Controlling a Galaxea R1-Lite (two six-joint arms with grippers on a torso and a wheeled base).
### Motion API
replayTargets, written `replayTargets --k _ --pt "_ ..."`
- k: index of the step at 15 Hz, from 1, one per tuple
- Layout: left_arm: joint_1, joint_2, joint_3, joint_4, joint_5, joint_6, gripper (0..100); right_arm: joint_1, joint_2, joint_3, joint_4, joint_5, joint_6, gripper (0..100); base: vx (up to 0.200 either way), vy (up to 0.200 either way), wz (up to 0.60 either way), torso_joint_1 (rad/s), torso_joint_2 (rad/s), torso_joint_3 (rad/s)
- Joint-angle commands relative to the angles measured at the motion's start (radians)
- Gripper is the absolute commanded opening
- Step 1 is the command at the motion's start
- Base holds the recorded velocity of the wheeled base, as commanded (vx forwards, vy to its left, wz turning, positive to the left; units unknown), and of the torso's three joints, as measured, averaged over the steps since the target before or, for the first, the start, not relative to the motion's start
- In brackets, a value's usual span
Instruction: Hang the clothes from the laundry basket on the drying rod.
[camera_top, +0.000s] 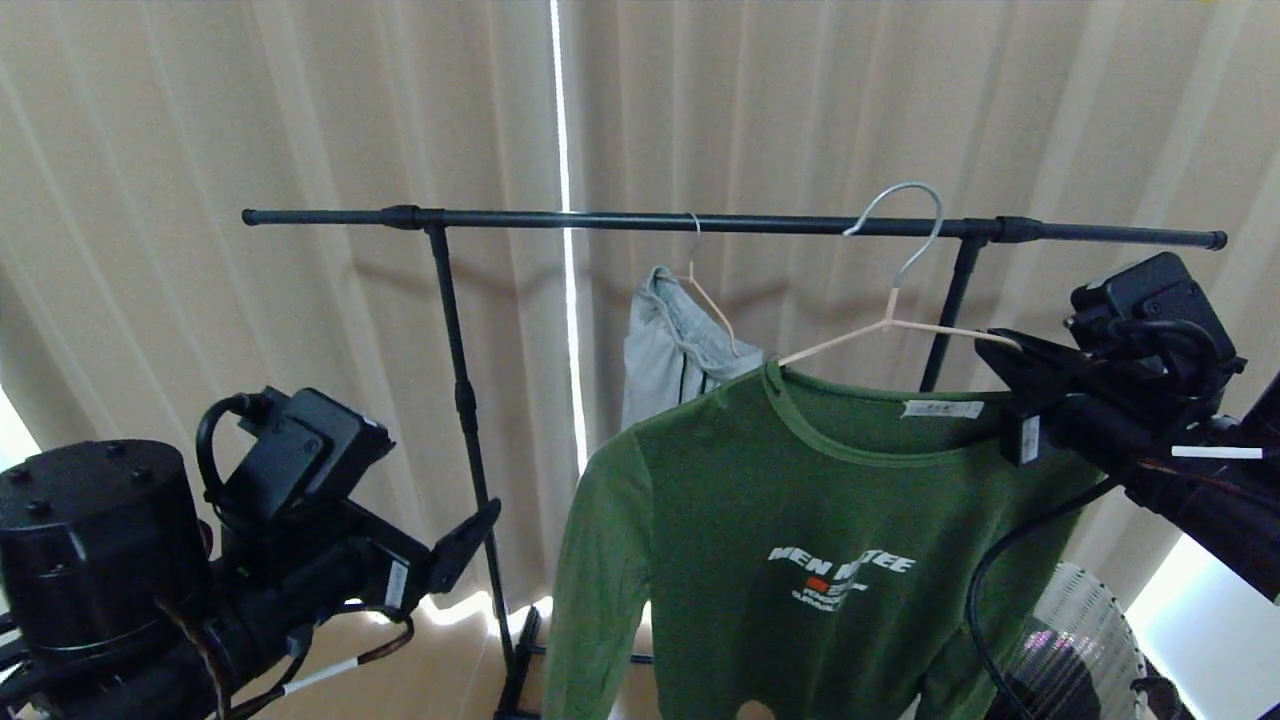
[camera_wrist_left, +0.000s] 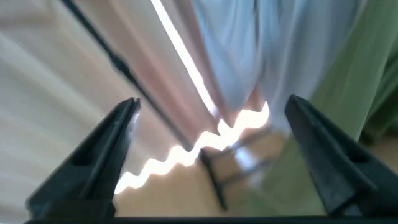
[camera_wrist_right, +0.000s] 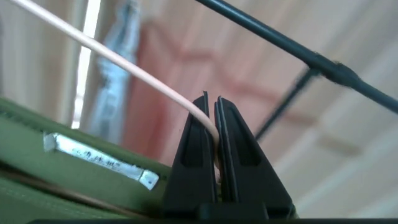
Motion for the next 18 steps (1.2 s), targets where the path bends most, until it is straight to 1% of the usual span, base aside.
replayTargets --k 1,2,3,4,5,7,9,11,14,17,18 --pt "-0.003 -0.007 -0.018 -0.031 0.001 -0.051 100 -0.106 -0.014 0.017 0.009 -0.005 -0.013 0 0.000 0.000 0.00 0.000 0.00 0.000" --pt "-0.003 -0.018 -0.004 -0.052 0.004 -0.097 100 -0.165 -0.043 0.030 0.046 -0.016 -0.020 0 0.000 0.000 0.00 0.000 0.00 0.000" --pt "0.000 -0.028 0.014 -0.063 0.004 -0.120 100 -0.208 -0.079 0.033 0.095 -0.027 -0.025 0 0.000 0.000 0.00 0.000 0.00 0.000" --pt "0.003 -0.033 0.051 -0.092 0.001 -0.134 100 -0.284 -0.158 0.022 0.216 -0.028 -0.025 0 0.000 0.000 0.00 0.000 0.00 0.000" --pt "0.008 -0.027 0.086 -0.129 0.000 -0.143 100 -0.341 -0.214 0.016 0.300 -0.028 -0.025 0 0.000 0.000 0.00 0.000 0.00 0.000" --pt "0.008 -0.015 0.120 -0.221 -0.002 -0.134 100 -0.438 -0.316 0.007 0.463 -0.030 -0.025 0 0.000 0.000 0.00 0.000 0.00 0.000" --pt "0.005 -0.013 0.121 -0.256 -0.002 -0.123 100 -0.496 -0.364 -0.003 0.539 -0.034 -0.025 0 0.000 0.000 0.00 0.000 0.00 0.000" --pt "0.008 -0.005 0.143 -0.259 -0.002 -0.080 100 -0.573 -0.392 -0.009 0.596 -0.074 -0.025 0 0.000 0.000 0.00 0.000 0.00 0.000" --pt "0.008 -0.018 0.152 -0.298 0.000 -0.077 100 -0.585 -0.378 -0.023 0.605 -0.146 -0.025 0 0.000 0.000 0.00 0.000 0.00 0.000" --pt "0.008 -0.027 0.152 -0.299 0.000 -0.081 100 -0.582 -0.372 -0.026 0.605 -0.149 -0.025 0 0.000 0.000 0.00 0.000 0.00 0.000" --pt "0.013 -0.028 0.154 -0.299 0.001 -0.083 100 -0.577 -0.362 -0.029 0.605 -0.148 -0.025 0 0.200 0.000 0.00 0.007 0.00 -0.007"
